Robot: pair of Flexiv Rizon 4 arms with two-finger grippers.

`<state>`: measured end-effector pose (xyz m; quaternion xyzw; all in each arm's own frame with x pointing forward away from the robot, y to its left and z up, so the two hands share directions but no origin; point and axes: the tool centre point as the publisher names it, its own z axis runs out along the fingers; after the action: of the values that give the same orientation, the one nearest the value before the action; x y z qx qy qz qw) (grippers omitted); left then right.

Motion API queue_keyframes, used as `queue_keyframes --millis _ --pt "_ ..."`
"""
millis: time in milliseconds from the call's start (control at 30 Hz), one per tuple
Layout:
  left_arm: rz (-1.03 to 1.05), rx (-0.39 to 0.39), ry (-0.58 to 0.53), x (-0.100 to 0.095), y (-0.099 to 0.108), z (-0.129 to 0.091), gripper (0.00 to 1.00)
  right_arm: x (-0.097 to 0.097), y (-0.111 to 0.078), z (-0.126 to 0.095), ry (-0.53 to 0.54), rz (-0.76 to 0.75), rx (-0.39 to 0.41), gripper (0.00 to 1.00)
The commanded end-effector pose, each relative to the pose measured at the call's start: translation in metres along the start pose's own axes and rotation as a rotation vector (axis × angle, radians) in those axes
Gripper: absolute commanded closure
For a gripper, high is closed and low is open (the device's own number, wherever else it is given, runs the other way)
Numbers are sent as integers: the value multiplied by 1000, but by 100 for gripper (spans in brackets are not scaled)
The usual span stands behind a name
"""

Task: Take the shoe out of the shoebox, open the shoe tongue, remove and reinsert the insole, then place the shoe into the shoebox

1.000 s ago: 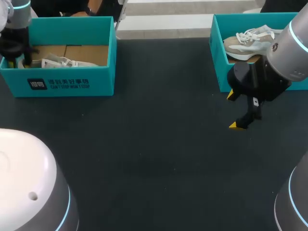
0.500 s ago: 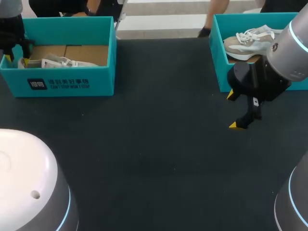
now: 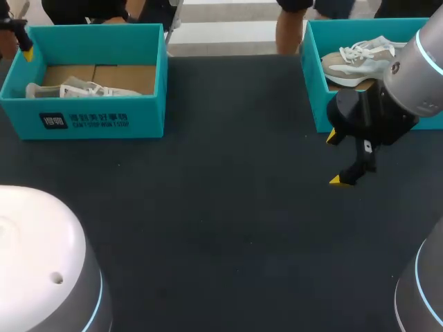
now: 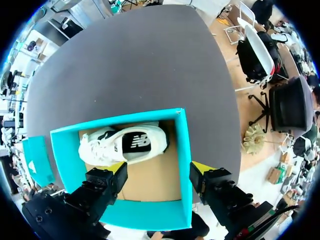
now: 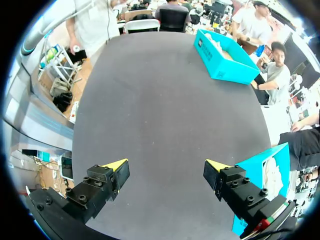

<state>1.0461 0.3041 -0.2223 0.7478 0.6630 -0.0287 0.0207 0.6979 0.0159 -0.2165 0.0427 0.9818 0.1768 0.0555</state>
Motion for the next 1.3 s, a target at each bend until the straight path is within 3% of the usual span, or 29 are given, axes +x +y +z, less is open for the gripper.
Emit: queue_keyframes --millis 33,267,367,800,1033,1267,1300 --pt "-3 1 -17 9 1 -27 11 0 1 2 0 0 1 0" --pt "31 17 -50 7 -7 -38 0 0 1 2 0 0 1 0" --pt "86 52 -53 0 -14 -40 0 0 1 2 0 0 1 0" --pt "101 42 -45 -2 -16 -40 0 0 1 2 0 0 1 0" --pt "101 42 -45 -2 -16 -40 0 -62 -12 3 -54 65 10 0" --pt "101 42 -45 -2 -16 -40 0 -127 -36 -6 -142 316 21 0" --pt "101 42 -45 -2 -16 -40 0 -136 -42 -7 -170 401 56 0"
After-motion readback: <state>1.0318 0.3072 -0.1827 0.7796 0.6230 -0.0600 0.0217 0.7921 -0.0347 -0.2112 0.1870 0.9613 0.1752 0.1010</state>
